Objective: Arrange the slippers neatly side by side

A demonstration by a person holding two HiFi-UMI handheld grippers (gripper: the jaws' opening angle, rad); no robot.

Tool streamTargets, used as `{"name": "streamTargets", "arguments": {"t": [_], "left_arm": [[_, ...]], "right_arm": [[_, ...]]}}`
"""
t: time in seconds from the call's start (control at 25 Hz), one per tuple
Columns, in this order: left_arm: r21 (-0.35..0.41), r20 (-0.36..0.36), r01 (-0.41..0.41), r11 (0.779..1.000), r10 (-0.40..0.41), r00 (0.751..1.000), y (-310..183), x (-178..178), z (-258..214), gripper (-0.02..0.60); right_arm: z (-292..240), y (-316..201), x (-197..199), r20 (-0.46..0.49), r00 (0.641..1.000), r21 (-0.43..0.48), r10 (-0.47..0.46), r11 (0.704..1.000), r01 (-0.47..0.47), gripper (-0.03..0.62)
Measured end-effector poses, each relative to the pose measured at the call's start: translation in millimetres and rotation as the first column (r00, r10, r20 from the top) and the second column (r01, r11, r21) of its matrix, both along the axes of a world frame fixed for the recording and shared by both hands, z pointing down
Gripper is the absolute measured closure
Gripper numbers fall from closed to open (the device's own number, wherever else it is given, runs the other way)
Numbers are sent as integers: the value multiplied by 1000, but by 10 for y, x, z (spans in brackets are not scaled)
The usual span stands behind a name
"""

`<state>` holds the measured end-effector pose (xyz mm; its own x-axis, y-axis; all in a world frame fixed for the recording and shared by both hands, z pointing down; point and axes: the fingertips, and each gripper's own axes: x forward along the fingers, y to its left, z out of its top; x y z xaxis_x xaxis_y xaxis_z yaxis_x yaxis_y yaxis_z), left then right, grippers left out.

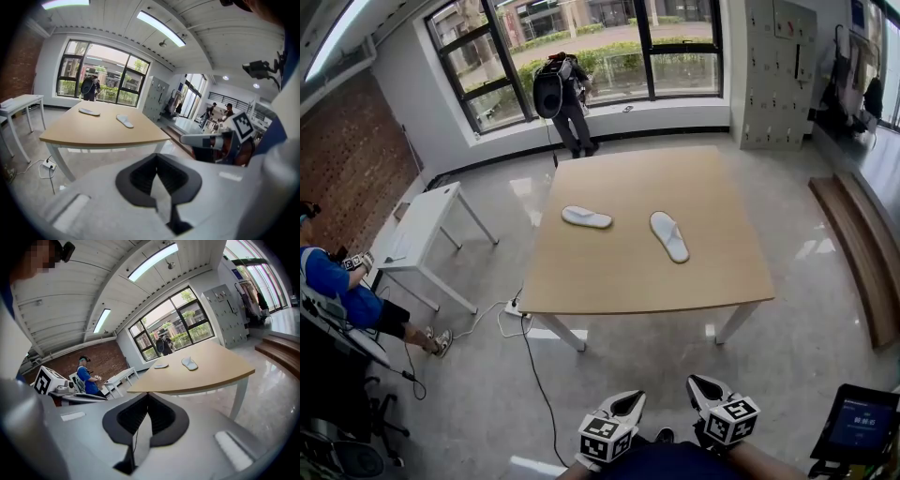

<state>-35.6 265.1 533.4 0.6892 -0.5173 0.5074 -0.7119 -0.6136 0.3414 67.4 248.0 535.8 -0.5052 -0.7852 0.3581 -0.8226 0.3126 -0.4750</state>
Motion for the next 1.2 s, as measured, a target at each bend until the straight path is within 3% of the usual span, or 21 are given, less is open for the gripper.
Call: {"name": "streamTargets", "arguments": {"t": [0.52, 0.92, 1.2], "left_arm": [[4, -15, -73, 997, 73, 997, -721, 287, 159, 577], [-36, -41, -161, 986, 159, 986, -1893, 282, 269, 577], [-62, -36, -156, 986, 154, 987, -2986, -10, 366, 577]], "right_arm": [[107, -657, 410, -24, 995, -2, 102, 995, -102, 583], [181, -1735, 389, -69, 981, -30, 182, 982, -184, 583], [248, -2802, 116, -75, 980, -50, 183, 981, -187, 583]]}}
